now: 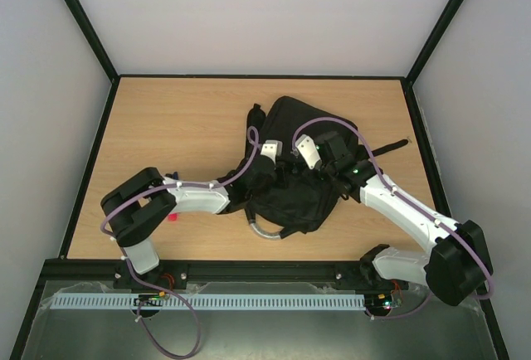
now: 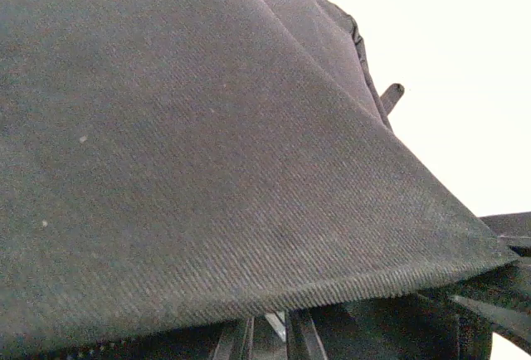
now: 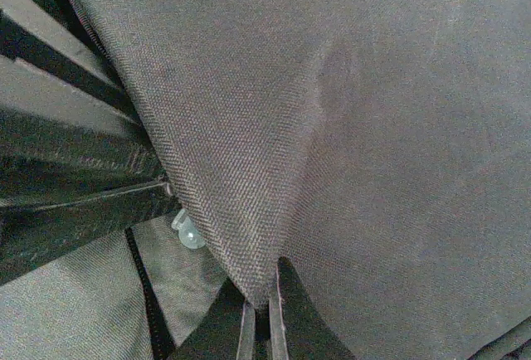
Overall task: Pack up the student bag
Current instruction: Place the stationery in the student bag.
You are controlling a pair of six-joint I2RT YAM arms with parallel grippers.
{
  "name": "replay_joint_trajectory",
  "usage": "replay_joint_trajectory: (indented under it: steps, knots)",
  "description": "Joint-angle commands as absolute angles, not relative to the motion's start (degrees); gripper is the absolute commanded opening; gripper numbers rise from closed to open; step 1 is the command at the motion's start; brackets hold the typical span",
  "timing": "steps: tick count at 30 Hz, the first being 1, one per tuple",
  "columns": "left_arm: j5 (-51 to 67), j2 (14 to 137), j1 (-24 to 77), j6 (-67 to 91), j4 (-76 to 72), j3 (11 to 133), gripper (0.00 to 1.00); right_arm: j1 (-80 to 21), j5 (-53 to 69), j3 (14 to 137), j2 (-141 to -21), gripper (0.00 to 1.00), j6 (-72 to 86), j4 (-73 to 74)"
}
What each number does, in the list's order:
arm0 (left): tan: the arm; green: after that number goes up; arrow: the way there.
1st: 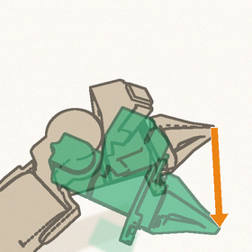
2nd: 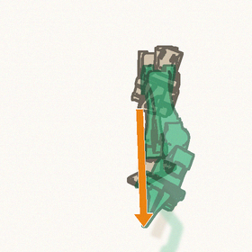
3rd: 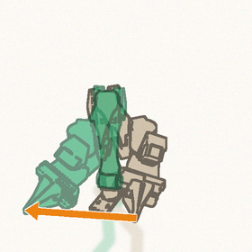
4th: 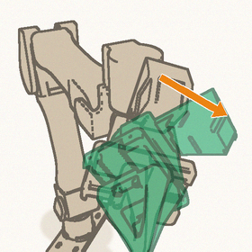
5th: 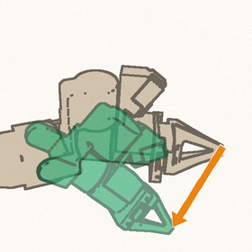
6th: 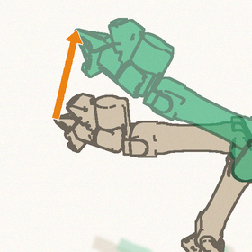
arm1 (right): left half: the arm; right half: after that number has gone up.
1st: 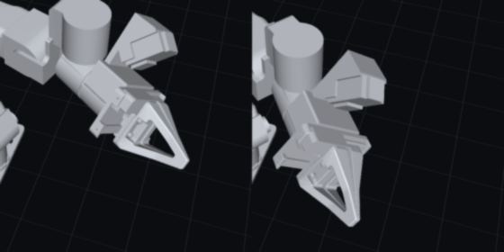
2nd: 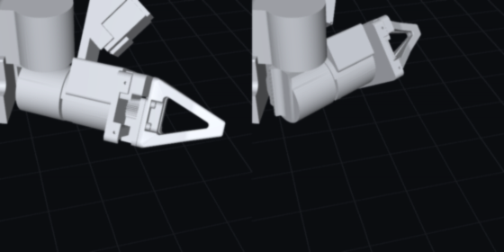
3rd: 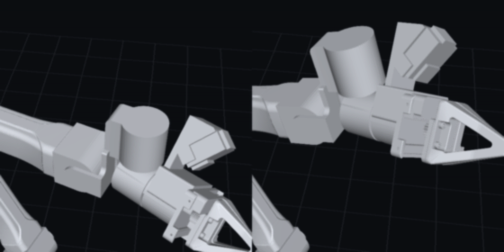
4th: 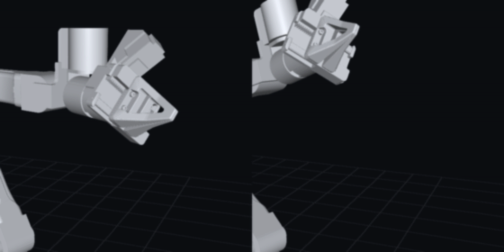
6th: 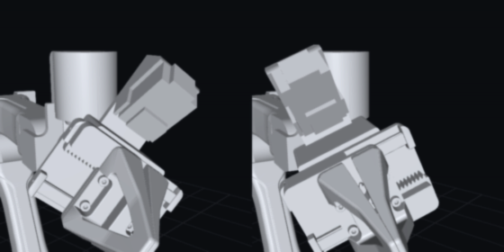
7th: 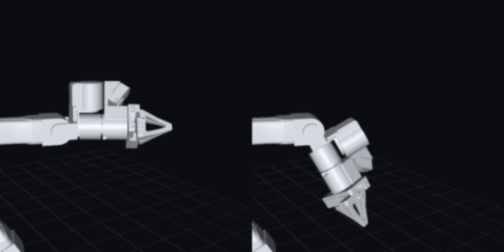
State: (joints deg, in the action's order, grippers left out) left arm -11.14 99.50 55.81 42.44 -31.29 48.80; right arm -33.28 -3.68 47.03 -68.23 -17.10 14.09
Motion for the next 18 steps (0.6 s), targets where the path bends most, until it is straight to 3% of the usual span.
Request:
replay_joint_trajectory:
  steps: [1, 18]
  knots:
    - [-5.17, 98.83, 53.35, 37.31, -33.86, 48.57, 0.15, -32.80, -2.99, 46.76, -65.70, 0.01, -16.87, 11.87]
    - [-1.43, 77.40, 55.38, 27.45, -7.34, 42.34, 0.41, -32.78, -1.05, 46.09, -66.59, 0.01, -17.46, 11.77]
